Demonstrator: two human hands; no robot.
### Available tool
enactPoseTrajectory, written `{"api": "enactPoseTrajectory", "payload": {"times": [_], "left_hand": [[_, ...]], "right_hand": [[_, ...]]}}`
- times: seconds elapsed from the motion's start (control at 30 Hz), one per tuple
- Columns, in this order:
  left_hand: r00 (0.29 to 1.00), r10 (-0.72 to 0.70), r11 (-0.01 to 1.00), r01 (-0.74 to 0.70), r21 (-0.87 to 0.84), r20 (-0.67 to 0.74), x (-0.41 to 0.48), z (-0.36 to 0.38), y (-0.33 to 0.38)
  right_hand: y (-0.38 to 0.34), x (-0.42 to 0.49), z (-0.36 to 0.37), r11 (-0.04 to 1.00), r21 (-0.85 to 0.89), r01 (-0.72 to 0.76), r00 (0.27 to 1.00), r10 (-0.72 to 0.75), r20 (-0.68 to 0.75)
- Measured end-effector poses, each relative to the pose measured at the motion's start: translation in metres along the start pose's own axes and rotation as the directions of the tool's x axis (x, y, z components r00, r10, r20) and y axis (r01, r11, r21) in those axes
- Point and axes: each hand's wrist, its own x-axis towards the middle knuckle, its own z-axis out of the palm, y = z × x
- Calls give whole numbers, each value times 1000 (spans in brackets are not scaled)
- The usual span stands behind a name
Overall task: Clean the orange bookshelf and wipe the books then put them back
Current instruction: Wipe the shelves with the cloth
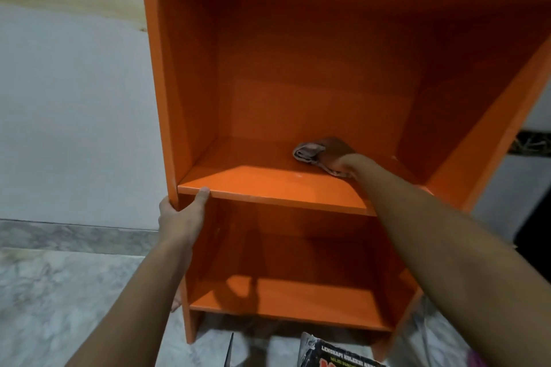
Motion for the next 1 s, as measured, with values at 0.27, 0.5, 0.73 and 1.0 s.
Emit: {"api": "enactPoseTrajectory", "payload": {"times": [0.27,0.5,0.73,1.0], "left_hand": [[1000,-1,1000,1,-18,0,1,-1,1],[1000,22,999,-22,-27,-2,-10,3,1],[999,49,999,-50,-15,-21,-25,-3,-6],[999,8,1000,-9,-21,-45,-10,-31,0]], "right_hand": [[-47,-128,33,832,244,498,811,-546,209],[-43,-167,30,720,460,520,842,-522,-134],[-13,-148,85,917,77,392,751,-270,-603],[-113,-115,181,806,-329,493,513,-574,-638]]}}
